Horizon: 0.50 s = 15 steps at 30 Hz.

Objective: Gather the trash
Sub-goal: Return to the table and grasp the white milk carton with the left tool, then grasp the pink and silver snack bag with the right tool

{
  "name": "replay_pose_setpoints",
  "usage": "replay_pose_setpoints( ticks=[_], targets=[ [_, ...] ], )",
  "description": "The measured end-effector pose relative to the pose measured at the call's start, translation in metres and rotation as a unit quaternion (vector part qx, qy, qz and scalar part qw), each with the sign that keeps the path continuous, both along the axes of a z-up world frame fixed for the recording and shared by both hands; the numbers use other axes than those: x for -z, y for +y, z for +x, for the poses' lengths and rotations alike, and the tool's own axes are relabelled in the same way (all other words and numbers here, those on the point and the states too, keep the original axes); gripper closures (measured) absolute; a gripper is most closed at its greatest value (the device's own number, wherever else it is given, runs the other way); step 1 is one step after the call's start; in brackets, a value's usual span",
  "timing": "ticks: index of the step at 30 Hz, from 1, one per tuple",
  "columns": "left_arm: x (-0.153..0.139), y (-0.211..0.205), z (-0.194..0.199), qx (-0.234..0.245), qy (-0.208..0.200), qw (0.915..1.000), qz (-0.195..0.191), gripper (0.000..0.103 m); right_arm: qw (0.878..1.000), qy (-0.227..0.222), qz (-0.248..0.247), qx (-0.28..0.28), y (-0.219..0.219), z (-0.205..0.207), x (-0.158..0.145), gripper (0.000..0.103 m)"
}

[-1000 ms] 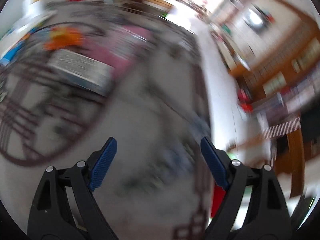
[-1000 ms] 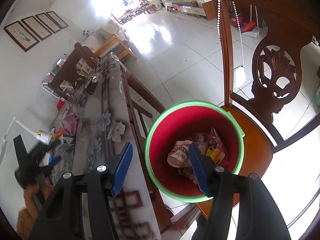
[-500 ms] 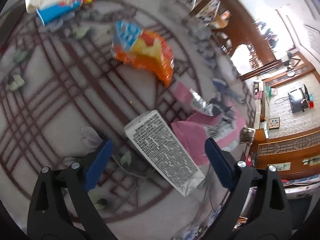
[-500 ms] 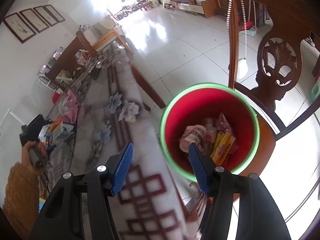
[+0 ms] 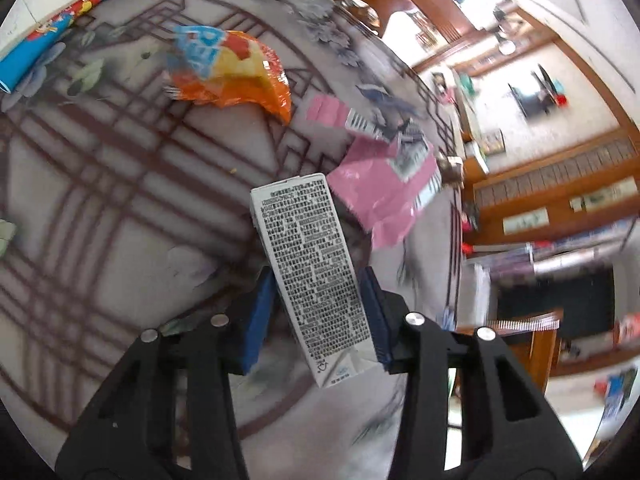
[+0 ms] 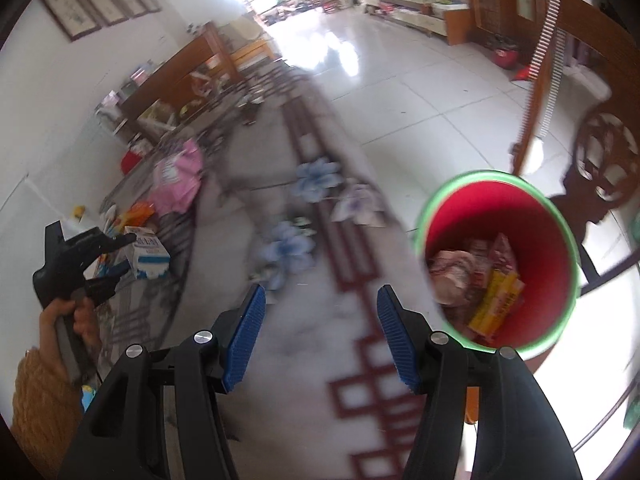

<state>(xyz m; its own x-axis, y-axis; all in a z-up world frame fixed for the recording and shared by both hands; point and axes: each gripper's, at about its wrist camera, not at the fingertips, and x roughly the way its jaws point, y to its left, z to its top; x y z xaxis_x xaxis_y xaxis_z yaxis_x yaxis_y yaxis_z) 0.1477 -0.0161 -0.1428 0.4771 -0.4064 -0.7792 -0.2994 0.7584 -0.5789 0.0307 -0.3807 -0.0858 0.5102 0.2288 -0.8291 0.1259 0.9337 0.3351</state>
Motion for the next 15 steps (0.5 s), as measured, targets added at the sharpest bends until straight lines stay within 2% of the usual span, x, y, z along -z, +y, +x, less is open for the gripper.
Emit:
replay_pose_setpoints(
  ticks=[2, 6, 8, 12, 15],
  targets=[
    [-0.002, 0.008, -0.015, 0.026, -0.001, 0.9996, 0.014, 0.061, 1.0, 0.0, -0.001, -0.018, 0.017, 0.008, 0.002, 0.046],
    [-0.011, 0.026, -0.054, 0.08, -0.003, 0.9942, 0.072, 0.061, 0.998, 0.003, 0.002, -0.065, 0.061, 0.032, 0.009, 0.046],
    [-0.014, 0.038, -0.071, 0.09, -0.002, 0.9919, 0.09, 0.061, 0.997, 0.0, 0.003, -0.083, 0.08, 0.046, 0.01, 0.046],
    [-0.011, 0.056, -0.088, 0.092, 0.007, 0.9907, 0.101, 0.061, 0.993, -0.023, 0.003, -0.113, 0.118, 0.083, 0.006, 0.046],
    [-0.005, 0.065, -0.1, 0.081, 0.012, 0.9921, 0.095, 0.061, 0.993, -0.046, 0.013, -0.111, 0.139, 0.117, 0.0, 0.046]
  ],
)
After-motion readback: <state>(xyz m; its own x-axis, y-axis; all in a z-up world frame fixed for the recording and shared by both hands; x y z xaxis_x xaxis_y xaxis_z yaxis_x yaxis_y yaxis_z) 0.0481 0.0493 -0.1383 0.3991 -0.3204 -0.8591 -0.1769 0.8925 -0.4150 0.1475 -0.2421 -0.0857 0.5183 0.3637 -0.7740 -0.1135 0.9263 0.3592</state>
